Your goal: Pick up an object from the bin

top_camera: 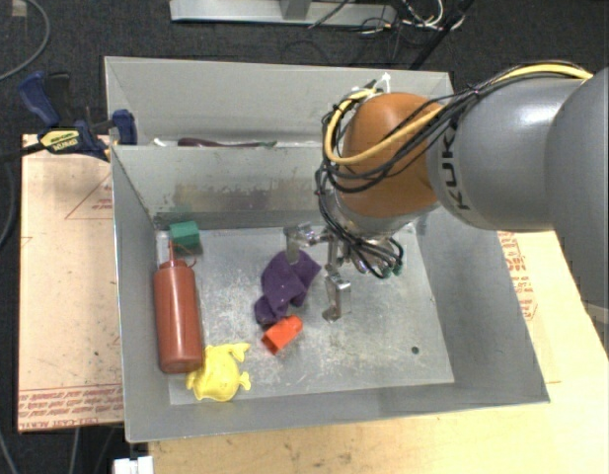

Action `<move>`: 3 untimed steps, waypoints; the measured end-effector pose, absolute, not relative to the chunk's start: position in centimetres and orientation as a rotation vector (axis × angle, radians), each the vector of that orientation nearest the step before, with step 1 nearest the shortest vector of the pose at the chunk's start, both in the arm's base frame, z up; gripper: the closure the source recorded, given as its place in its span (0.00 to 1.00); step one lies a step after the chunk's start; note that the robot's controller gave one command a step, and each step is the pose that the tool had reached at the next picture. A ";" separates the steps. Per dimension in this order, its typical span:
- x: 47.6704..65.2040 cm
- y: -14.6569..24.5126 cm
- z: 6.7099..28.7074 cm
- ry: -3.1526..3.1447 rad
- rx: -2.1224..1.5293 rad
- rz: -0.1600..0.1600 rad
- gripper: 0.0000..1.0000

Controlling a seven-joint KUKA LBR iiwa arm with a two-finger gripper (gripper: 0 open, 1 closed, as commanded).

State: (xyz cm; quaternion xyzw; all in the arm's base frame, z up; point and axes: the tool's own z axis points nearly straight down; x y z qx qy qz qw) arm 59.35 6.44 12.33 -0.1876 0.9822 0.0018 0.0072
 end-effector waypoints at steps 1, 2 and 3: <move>59.9 8.5 8.4 3.060 -0.664 0.000 0.00; 58.5 12.1 7.1 2.964 -0.985 0.006 1.00; 58.5 12.1 7.1 2.964 -0.986 0.005 1.00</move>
Offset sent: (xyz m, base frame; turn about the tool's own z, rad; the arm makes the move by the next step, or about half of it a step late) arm -0.0094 0.0551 -0.0533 -0.2648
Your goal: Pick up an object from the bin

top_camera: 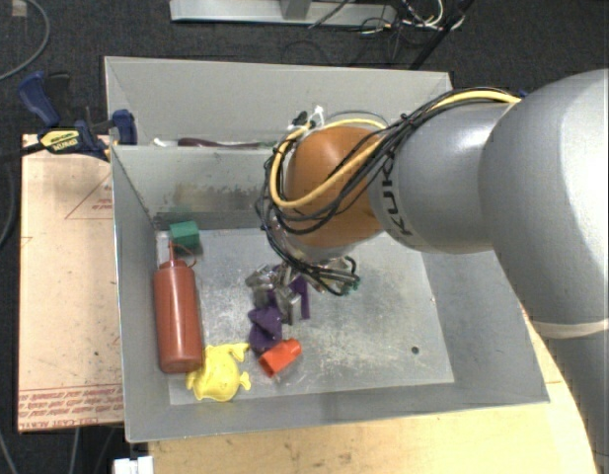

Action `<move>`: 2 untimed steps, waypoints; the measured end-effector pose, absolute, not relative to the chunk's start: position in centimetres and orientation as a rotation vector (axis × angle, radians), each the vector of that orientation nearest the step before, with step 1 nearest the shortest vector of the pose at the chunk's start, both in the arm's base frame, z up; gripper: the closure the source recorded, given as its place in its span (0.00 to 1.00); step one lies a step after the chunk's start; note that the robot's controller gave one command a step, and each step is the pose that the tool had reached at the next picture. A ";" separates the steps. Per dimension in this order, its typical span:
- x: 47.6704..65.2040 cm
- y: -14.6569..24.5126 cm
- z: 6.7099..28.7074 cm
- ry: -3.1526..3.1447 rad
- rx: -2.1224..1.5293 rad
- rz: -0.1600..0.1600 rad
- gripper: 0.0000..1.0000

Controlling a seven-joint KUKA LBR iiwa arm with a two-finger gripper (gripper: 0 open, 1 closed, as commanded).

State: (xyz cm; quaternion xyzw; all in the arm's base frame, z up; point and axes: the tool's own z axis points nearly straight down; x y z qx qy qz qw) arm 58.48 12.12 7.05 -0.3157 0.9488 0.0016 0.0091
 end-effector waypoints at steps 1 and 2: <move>58.5 12.1 7.1 2.964 -0.987 0.005 1.00; 58.5 12.1 7.1 2.963 -0.987 0.005 1.00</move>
Offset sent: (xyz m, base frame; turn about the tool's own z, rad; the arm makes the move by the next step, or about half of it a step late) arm 0.0000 0.0000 0.0000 0.0000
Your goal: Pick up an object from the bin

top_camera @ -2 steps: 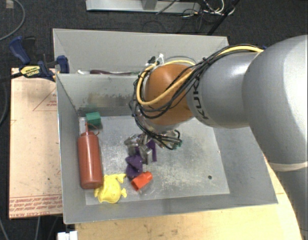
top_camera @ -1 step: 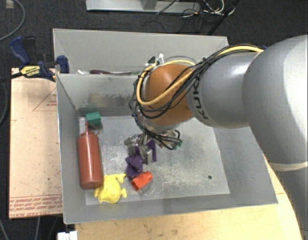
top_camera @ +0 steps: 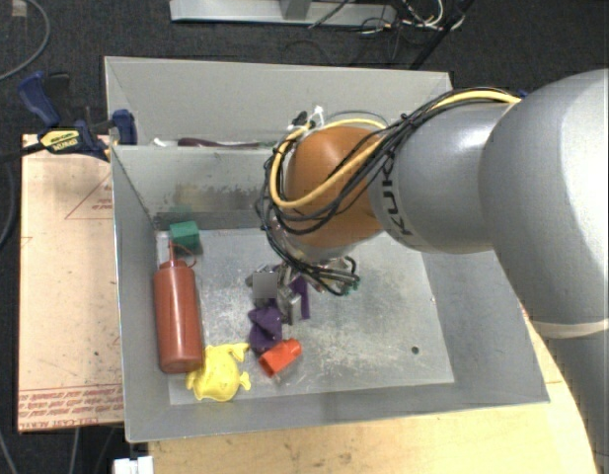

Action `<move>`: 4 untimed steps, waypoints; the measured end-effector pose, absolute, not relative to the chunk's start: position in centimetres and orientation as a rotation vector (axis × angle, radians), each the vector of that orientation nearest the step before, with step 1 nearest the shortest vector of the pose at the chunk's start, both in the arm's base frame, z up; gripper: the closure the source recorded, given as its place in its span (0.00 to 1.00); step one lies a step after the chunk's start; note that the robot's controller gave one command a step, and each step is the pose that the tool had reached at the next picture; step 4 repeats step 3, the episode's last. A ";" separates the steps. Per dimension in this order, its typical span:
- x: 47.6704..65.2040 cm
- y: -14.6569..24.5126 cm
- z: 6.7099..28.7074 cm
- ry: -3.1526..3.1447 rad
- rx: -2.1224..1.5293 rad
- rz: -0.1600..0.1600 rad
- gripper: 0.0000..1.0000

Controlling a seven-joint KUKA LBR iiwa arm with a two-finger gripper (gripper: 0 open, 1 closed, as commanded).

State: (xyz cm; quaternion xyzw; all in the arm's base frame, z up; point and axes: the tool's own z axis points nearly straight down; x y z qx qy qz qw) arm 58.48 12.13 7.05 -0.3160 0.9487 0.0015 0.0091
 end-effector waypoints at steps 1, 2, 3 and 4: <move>58.5 12.1 7.1 2.963 -0.987 0.004 1.00; 58.5 12.1 7.1 2.963 -0.987 0.004 1.00; 58.5 12.1 7.0 2.964 -0.988 0.004 0.00; 58.5 12.1 7.0 2.964 -0.988 0.004 0.00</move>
Offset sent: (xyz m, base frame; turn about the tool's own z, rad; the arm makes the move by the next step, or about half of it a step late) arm 0.0000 0.0000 0.0000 0.0000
